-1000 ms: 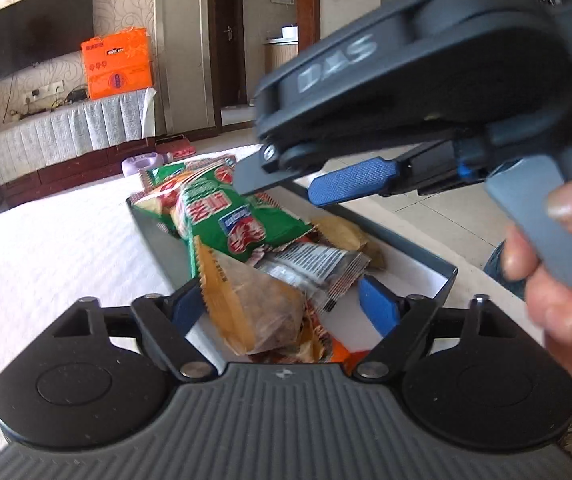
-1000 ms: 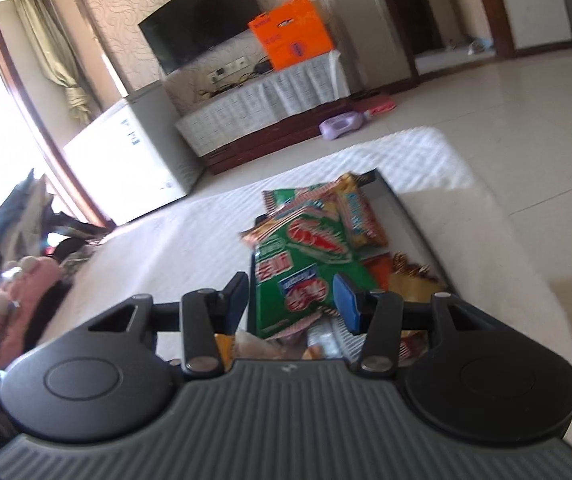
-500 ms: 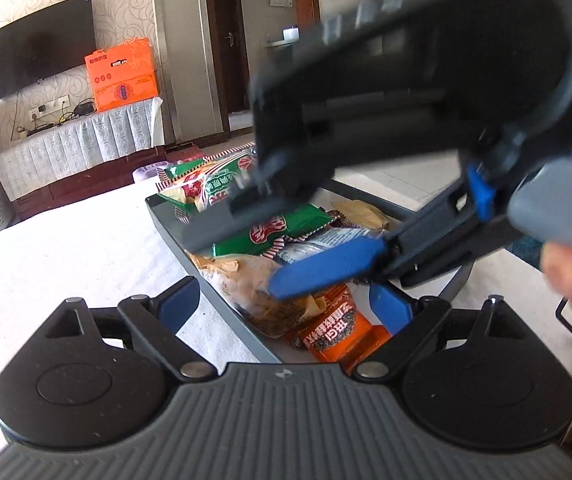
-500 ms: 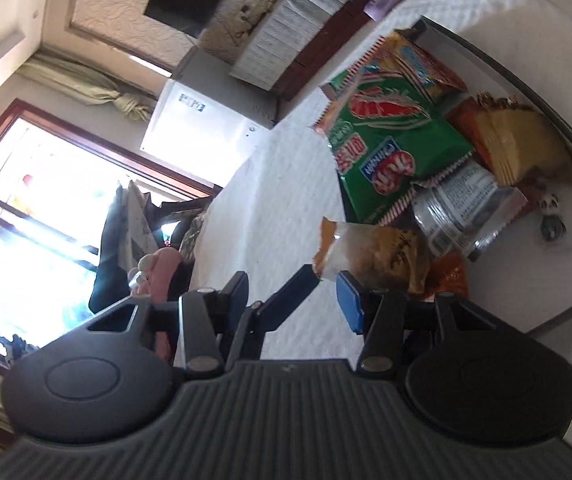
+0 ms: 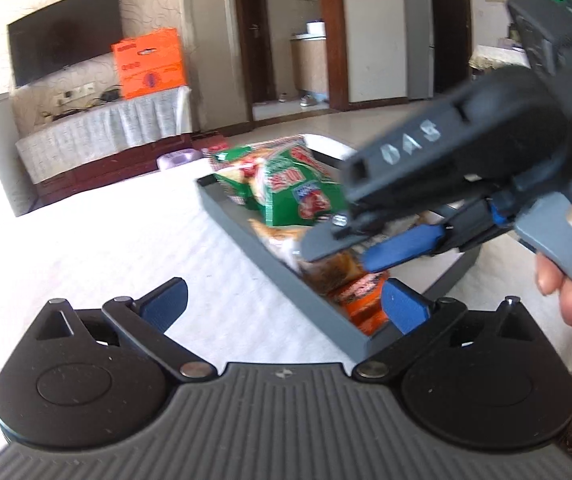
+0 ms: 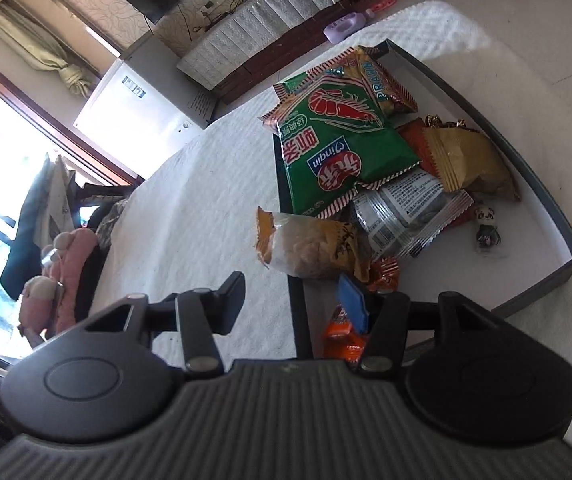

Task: Organize snacks

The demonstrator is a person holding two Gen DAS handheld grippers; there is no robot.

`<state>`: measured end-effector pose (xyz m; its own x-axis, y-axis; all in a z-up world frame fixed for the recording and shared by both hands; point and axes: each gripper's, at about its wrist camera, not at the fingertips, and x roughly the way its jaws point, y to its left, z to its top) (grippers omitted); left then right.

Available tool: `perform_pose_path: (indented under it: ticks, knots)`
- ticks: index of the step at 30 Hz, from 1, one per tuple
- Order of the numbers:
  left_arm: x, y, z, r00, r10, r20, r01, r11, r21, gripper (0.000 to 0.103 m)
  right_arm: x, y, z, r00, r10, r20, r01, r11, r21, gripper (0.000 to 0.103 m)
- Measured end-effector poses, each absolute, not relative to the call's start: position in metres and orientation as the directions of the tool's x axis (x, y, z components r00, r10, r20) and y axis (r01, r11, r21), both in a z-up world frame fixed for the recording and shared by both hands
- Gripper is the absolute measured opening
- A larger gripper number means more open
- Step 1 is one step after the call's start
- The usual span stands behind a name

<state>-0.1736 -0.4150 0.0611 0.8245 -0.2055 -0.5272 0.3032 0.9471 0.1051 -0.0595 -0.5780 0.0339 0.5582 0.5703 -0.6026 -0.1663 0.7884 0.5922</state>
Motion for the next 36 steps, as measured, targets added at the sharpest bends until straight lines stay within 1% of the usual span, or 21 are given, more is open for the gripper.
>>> perform_pose_path:
  ticks: [4,6,9,12,19,23,26,28,30,31,32,33,36]
  knots:
    - [-0.182,-0.412,0.065,0.838,-0.108,-0.535,0.236,0.956,0.177,0.103,-0.074,-0.576,0.039,0.612,0.503,-0.610,-0.155,0.833,0.531,0.056]
    - [-0.188,-0.408,0.067,0.842,-0.100,-0.530,0.227,0.957,0.179,0.103,-0.080,-0.575,0.042,0.635,0.467,-0.616,-0.152,0.857,0.493,0.056]
    - [-0.195,-0.403,0.070,0.833,-0.096,-0.545,0.220,0.961,0.166,0.103,-0.091,-0.574,0.045,0.662,0.427,-0.616,-0.144,0.879,0.455,0.056]
    - [-0.201,-0.402,0.072,0.836,-0.062,-0.545,0.190,0.965,0.180,0.103,-0.105,-0.572,0.051,0.690,0.399,-0.603,-0.145,0.893,0.425,0.056]
    - [-0.221,-0.401,0.082,0.831,-0.111,-0.544,0.205,0.972,0.115,0.103,-0.146,-0.576,0.052,0.743,0.357,-0.566,-0.139,0.909,0.392,0.056]
    - [-0.241,-0.397,0.090,0.848,-0.146,-0.510,0.215,0.974,0.077,0.103,-0.172,-0.591,0.062,0.810,0.340,-0.477,-0.111,0.889,0.445,0.056]
    - [-0.255,-0.394,0.098,0.861,-0.149,-0.486,0.209,0.975,0.073,0.103,-0.193,-0.587,0.071,0.845,0.301,-0.443,-0.114,0.909,0.401,0.056]
    - [-0.266,-0.393,0.103,0.876,-0.140,-0.461,0.199,0.977,0.081,0.103,-0.207,-0.579,0.075,0.855,0.277,-0.438,-0.124,0.930,0.347,0.058]
    - [-0.274,-0.391,0.108,0.882,-0.146,-0.448,0.199,0.977,0.074,0.103,-0.221,-0.570,0.074,0.864,0.245,-0.440,-0.120,0.949,0.292,0.064]
    - [-0.278,-0.389,0.110,0.883,-0.150,-0.445,0.200,0.977,0.068,0.103,-0.228,-0.567,0.071,0.867,0.230,-0.442,-0.113,0.954,0.276,0.064]
    - [-0.283,-0.390,0.111,0.882,-0.152,-0.446,0.208,0.975,0.079,0.103,-0.235,-0.567,0.068,0.876,0.219,-0.429,-0.097,0.953,0.289,0.065]
    - [-0.288,-0.391,0.111,0.881,-0.154,-0.447,0.215,0.972,0.090,0.103,-0.241,-0.570,0.064,0.878,0.211,-0.430,-0.077,0.949,0.307,0.069]
    - [-0.301,-0.394,0.105,0.876,-0.158,-0.455,0.238,0.963,0.124,0.103,-0.250,-0.578,0.051,0.864,0.209,-0.458,-0.041,0.936,0.351,0.071]
